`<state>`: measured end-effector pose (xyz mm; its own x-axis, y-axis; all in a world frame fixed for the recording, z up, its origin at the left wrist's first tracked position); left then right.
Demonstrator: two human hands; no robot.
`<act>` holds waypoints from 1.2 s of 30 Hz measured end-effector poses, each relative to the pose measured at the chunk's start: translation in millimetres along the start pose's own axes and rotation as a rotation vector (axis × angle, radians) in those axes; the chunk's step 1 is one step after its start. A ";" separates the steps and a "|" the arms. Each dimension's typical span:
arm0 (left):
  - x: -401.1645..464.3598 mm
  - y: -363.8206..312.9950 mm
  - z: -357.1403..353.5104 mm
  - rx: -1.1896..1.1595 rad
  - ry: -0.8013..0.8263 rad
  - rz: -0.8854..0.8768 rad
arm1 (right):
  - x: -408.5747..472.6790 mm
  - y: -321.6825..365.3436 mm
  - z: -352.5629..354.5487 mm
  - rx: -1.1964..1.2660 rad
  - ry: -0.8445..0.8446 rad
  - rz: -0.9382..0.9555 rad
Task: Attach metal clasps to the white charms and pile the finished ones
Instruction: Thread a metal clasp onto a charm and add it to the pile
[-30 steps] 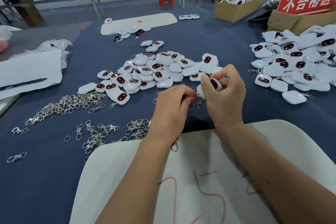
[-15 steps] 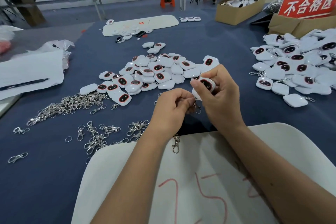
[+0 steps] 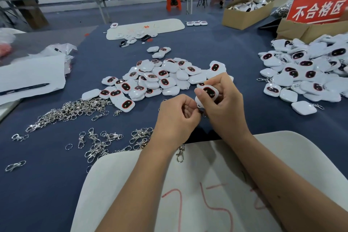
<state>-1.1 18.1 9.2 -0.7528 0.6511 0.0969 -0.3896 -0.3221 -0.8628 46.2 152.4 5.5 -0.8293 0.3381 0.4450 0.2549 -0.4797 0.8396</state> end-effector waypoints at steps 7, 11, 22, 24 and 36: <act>0.6 0.4 0.0 0.325 -0.109 -0.106 | 4.0 -8.2 -1.3 -0.006 0.051 -0.076; 3.0 0.2 6.6 0.237 -0.177 -0.159 | 4.1 -12.6 -0.4 0.149 0.057 -0.132; 5.8 7.0 12.6 -0.164 -0.025 -0.041 | 4.5 -1.9 -2.7 0.088 0.218 -0.074; 6.8 10.4 13.1 -0.186 -0.025 -0.024 | 4.1 1.0 -5.7 0.046 0.270 -0.060; 5.1 12.1 21.5 -0.096 -0.242 -0.080 | 4.2 -0.1 -3.0 -0.114 0.189 0.042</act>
<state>-21.0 2.8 10.0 -0.8310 0.4851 0.2722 -0.4096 -0.2025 -0.8895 41.2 151.4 6.3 -0.9003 0.1636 0.4034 0.2420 -0.5822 0.7762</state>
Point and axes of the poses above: each hand's wrist, its own x-axis towards the middle knuckle, its own z-axis out of the back of the hand, y = z × x, the point moved 3 cm from there along x, towards the middle knuckle, and after that the axes turned 15 degrees about y, right-handed, at the moved point
